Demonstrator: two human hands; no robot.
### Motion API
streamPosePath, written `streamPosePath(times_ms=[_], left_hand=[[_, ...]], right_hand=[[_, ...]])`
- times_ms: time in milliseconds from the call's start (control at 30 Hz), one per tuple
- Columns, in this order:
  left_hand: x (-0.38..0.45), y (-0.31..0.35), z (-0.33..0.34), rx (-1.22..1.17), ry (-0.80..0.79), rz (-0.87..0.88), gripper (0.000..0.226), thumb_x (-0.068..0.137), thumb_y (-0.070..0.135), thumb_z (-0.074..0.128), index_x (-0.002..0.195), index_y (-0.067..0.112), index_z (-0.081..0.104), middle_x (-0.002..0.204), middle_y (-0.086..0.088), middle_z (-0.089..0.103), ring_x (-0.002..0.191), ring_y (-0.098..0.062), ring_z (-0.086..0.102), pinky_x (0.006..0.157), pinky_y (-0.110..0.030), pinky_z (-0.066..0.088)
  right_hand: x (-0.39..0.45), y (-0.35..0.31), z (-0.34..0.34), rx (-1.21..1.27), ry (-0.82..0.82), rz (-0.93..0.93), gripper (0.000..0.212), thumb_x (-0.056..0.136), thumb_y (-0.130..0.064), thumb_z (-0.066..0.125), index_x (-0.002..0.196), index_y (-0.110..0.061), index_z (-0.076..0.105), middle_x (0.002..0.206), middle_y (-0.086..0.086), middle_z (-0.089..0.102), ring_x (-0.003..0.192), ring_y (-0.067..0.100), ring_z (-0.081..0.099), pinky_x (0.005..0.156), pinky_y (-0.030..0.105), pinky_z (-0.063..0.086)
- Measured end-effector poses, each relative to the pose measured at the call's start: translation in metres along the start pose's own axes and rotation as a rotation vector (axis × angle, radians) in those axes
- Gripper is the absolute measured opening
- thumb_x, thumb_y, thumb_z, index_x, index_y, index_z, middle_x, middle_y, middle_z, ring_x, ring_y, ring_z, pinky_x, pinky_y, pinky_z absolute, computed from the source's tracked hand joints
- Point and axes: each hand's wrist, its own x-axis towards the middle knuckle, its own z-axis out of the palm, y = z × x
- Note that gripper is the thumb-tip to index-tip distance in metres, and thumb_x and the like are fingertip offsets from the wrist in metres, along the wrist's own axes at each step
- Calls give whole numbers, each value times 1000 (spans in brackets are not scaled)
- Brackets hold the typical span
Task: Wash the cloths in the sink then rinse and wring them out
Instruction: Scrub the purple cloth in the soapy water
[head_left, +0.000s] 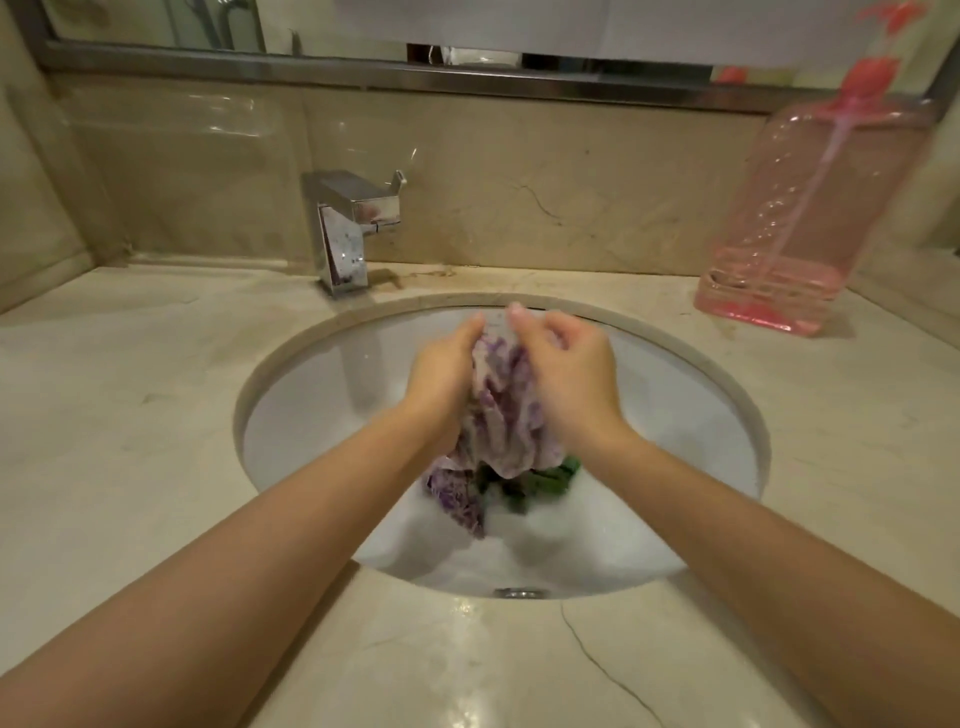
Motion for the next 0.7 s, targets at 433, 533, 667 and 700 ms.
streamPosePath(times_ms=[433, 533, 667, 700], left_hand=[[-9, -12, 11, -282, -96, -157, 37, 105, 22, 34, 73, 14, 53, 74, -6, 55, 66, -15, 56, 63, -24, 48], [-5, -12, 6, -240, -94, -198, 41, 105, 21, 33, 68, 13, 50, 59, -5, 56, 49, -13, 57, 49, -20, 49], [-6, -19, 8, -212, -39, -114, 39, 104, 17, 34, 69, 9, 48, 63, -10, 47, 59, -12, 55, 63, -22, 47], [-3, -21, 8, -296, 19, -63, 39, 106, 17, 30, 70, 9, 45, 66, -10, 43, 62, -10, 52, 65, -19, 44]], right_hand=[[-5, 0, 18, -441, -6, -294, 43, 100, -28, 45, 59, -19, 37, 57, 2, 45, 62, 26, 44, 57, 36, 29], [0, 1, 17, -474, -51, -296, 40, 102, -30, 42, 63, -20, 39, 60, -2, 46, 64, 24, 46, 58, 34, 28], [-5, 1, 17, -445, 24, -380, 41, 100, -28, 42, 60, -21, 44, 59, 5, 49, 62, 26, 47, 56, 32, 28], [-12, -1, 20, -462, 13, -490, 38, 100, -28, 44, 64, -19, 52, 58, 10, 53, 59, 27, 48, 55, 32, 28]])
